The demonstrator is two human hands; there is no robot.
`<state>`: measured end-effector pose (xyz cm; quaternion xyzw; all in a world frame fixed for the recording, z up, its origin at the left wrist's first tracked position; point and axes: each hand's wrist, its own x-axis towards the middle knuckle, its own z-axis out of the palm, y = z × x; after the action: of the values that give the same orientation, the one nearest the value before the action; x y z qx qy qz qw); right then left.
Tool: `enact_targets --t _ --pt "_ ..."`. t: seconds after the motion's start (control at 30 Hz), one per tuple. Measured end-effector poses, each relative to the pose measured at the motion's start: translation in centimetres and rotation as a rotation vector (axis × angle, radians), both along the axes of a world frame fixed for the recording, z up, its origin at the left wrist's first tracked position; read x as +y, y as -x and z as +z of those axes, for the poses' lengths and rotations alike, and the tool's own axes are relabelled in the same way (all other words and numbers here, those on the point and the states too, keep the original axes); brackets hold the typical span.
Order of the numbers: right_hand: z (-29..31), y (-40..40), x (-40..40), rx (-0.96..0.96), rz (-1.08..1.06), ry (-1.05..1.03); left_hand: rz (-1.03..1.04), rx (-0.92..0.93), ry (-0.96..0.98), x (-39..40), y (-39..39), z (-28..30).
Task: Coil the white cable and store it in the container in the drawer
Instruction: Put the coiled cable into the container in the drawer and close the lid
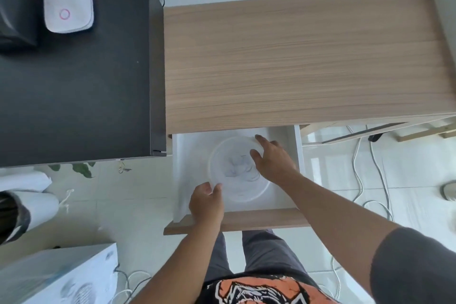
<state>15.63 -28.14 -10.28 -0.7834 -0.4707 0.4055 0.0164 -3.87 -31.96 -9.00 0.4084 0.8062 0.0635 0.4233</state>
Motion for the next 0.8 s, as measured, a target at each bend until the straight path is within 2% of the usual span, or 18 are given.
enact_targets --t 0.1,0.2,0.4,0.47,0.57,0.67,0.73,0.8 --pt "-0.7 0.1 -0.1 0.079 -0.087 -0.002 0.14 -0.1 -0.029 0.1 -1.0 -0.1" --pt "-1.6 0.1 0.1 0.099 -0.15 0.017 0.167 -0.127 0.023 0.4 -1.4 -0.4" --pt "-1.3 -0.8 0.7 0.202 -0.182 0.028 -0.03 -0.092 0.109 1.5 0.6 -0.4" --pt "-0.4 -1.2 -0.1 0.175 -0.172 0.006 -0.098 -0.081 0.119 1.7 1.7 0.3" --pt "1.5 -2.4 -3.4 0.084 -0.254 -0.161 -0.14 -0.042 -0.02 1.0 4.1 1.9" --pt "3.4 -4.5 -9.5 -0.077 -0.454 -0.315 -0.092 0.028 -0.229 -1.4 7.8 3.0" --pt "3.8 -6.0 -14.5 -0.151 -0.633 -0.199 -0.009 0.14 -0.222 -3.3 10.5 2.6" --pt "3.6 -6.6 -18.6 -0.03 -0.833 0.048 0.119 0.173 -0.107 -5.1 12.6 2.0"
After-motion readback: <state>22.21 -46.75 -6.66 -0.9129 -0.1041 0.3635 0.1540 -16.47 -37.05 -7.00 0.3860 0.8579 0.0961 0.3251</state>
